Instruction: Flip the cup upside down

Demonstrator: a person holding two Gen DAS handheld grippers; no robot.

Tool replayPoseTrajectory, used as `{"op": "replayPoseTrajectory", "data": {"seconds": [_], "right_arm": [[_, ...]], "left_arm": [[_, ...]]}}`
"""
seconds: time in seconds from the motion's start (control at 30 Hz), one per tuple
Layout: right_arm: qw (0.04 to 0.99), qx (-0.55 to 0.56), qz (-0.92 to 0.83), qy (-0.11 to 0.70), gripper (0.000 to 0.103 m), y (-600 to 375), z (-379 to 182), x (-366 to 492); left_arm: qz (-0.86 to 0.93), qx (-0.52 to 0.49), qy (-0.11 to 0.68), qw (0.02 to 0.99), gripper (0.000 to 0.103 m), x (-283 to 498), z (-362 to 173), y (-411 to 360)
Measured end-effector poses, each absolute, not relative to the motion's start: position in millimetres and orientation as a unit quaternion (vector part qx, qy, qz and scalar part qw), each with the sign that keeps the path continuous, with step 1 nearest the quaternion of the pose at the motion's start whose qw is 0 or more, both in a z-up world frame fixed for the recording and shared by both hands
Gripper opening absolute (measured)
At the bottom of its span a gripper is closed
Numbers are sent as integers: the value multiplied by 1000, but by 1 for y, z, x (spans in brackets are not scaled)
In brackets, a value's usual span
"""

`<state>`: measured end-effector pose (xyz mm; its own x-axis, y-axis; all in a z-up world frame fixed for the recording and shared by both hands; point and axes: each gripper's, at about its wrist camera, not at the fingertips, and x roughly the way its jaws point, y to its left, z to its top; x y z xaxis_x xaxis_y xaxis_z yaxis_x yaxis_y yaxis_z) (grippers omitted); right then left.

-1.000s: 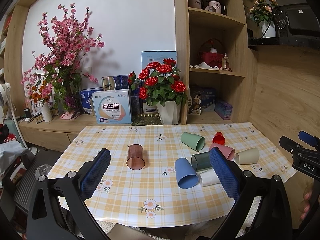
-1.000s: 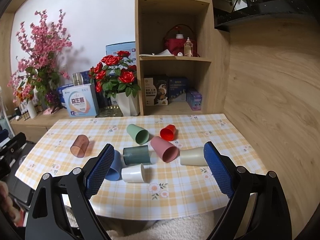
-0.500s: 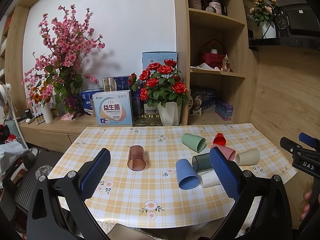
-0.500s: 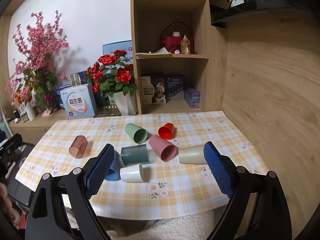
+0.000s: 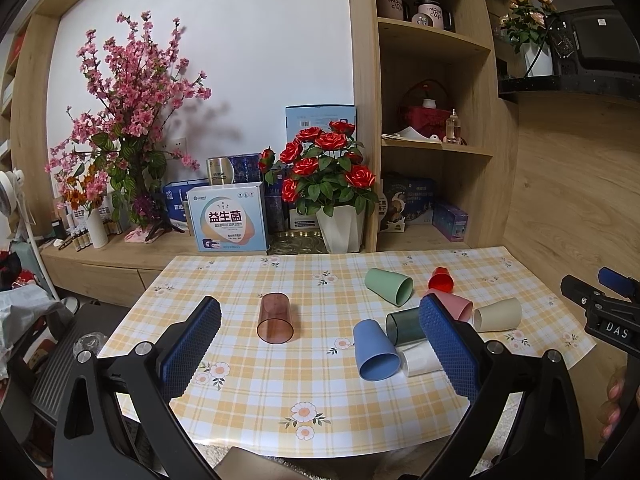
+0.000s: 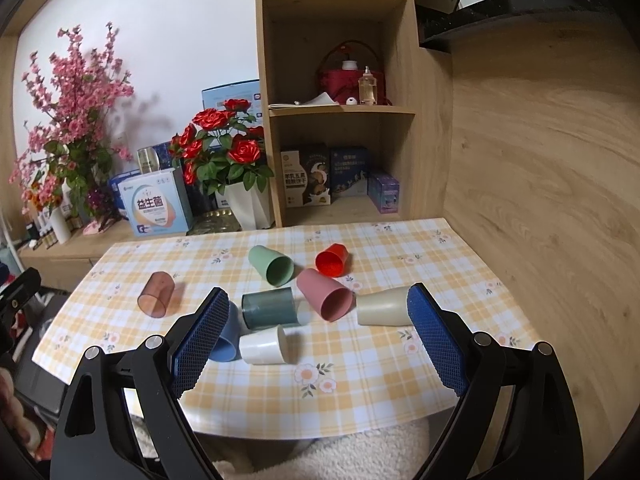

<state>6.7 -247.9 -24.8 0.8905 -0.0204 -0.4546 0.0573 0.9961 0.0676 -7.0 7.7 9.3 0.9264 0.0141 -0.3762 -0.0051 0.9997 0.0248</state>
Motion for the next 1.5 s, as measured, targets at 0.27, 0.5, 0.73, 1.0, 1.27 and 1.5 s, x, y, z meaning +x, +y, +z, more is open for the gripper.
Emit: {"op": "replayPoseTrajectory", "data": {"seconds": [0.27,0.5,0.73,1.0,1.27,1.5], "right_arm": [[971,40,-20,233,88,-249,-25,7],[971,41,-20,234,88,-249,-26,7],[971,44,-21,235,88,-250,-27,7],[963,92,-29,251,88,-279,-38,18],[955,95,-55,275,88,-335,-57,57],[944,90,-35,317,88,-364,-78,111]], "left_arm": [[6,13,191,981,97,-7,14,9],[7,13,192,981,97,-7,14,9],[4,13,195,981,97,-7,15,12],[-38,-17,219,975,97,8,10,23],[-18,11,211,977,97,46,5,32],[-11,13,235,972,97,90,-14,49]]}}
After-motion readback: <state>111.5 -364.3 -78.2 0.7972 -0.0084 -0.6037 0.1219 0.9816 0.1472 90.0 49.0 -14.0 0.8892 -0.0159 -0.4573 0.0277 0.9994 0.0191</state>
